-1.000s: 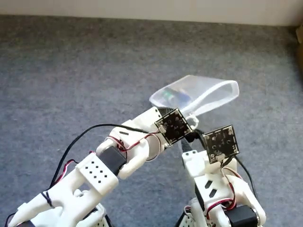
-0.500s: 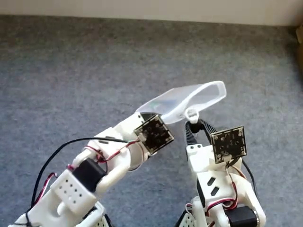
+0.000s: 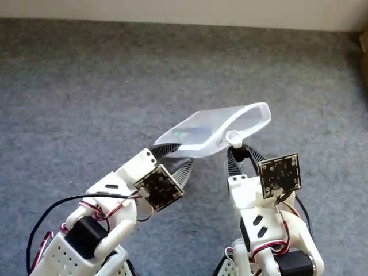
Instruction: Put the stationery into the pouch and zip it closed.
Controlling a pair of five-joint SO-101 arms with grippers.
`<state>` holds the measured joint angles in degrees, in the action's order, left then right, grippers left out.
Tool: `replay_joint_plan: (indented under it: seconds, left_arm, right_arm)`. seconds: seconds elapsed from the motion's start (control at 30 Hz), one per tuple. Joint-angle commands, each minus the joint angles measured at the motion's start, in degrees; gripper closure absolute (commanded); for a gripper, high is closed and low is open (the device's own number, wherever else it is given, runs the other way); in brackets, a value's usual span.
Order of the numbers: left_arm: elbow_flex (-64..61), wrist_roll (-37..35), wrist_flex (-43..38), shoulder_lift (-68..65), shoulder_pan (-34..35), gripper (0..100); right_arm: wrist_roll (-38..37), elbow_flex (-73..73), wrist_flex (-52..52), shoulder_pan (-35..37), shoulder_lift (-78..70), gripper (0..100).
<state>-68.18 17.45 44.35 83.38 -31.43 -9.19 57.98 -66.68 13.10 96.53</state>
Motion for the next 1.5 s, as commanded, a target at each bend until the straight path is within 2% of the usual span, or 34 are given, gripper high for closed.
replay_joint_plan:
  seconds: [0.0,0.17,0.43,0.8,1.13,1.23,1.47]
  left_arm:
    - [1.19,-2.46,-0.26,1.89,-0.40,80]
    - [0.75,-2.46,-2.81,1.80,-0.92,80]
    - [1.01,-2.46,-2.99,1.80,-7.78,80]
    - [0.84,-2.81,-8.97,1.45,-7.78,80]
    - [9.54,-2.99,-10.02,-17.36,-7.43,80]
    - [10.86,-6.15,-10.02,-17.80,-7.34,84]
    - [11.65,-6.07,-9.76,-17.80,-7.60,96]
  right_arm:
    - [0.00,-1.63,0.84,-0.92,0.04,99.3]
    - [0.00,-1.27,0.84,-0.92,0.04,99.3]
    - [-0.09,0.66,1.19,-0.92,0.04,99.3]
    - [-0.09,0.75,1.19,-0.92,0.04,99.3]
    - [-0.09,0.75,1.19,-0.92,0.04,99.3]
    - [-0.09,0.75,1.19,-0.92,0.04,99.3]
    - [-0.09,0.75,1.19,-0.92,0.04,99.3]
